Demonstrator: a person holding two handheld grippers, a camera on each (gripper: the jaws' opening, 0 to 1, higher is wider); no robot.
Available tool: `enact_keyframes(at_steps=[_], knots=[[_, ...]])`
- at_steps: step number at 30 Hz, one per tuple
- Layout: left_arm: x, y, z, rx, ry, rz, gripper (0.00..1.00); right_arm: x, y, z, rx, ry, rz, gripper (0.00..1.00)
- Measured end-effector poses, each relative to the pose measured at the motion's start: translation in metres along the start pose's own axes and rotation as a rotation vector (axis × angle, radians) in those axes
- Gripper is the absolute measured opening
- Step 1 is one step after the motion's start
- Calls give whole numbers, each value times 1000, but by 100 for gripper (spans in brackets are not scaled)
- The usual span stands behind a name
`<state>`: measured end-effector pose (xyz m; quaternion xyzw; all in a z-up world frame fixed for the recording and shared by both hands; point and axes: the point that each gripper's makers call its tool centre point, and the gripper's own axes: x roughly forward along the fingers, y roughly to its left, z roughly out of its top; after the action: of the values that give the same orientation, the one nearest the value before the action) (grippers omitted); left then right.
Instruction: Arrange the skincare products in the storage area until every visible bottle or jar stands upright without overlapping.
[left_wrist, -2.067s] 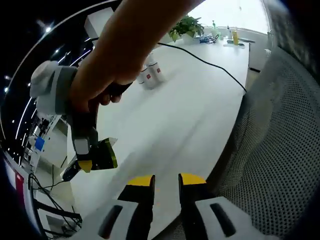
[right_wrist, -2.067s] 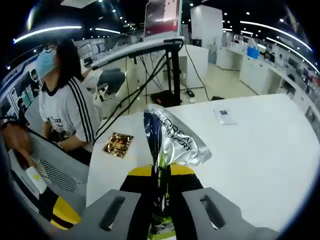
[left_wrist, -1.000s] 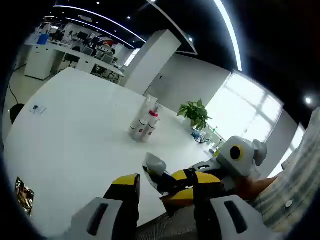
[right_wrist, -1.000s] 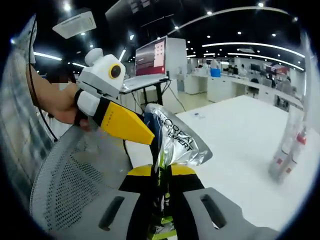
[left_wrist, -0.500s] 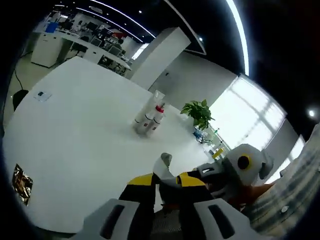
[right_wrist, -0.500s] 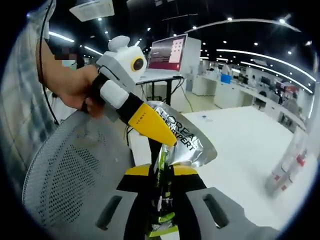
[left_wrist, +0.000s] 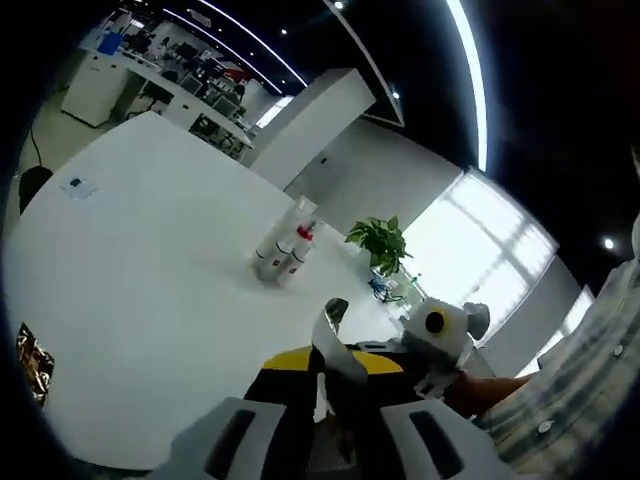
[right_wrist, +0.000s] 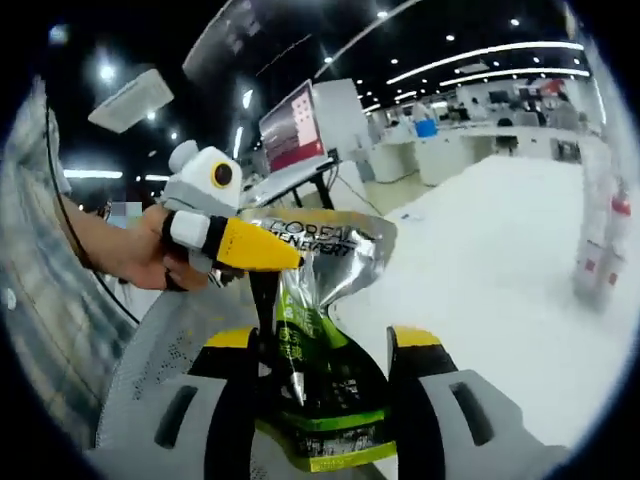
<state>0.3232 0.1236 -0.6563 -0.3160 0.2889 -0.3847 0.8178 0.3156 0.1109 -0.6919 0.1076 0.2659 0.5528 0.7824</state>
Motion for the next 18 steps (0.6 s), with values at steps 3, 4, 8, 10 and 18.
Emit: enact_keyframes(at_steps=[3,4,8,10,18], knots=[[0,-9,-1,-3,10,-59,10,-9,1,6,45,-20,71,58],[0,-12,-3,1,17,-79,10,-13,5,7,96,-11,112,59],[-1,-31,-11,10,63,-181,8,-18,12,11,139,19,196,62],[-2,-38,-13,23,70,-221,2,-19,23,10,163,37,265,54],[-8,-39,-3,-42,29,-264,2,-23,56,23,343,-49,462,5]])
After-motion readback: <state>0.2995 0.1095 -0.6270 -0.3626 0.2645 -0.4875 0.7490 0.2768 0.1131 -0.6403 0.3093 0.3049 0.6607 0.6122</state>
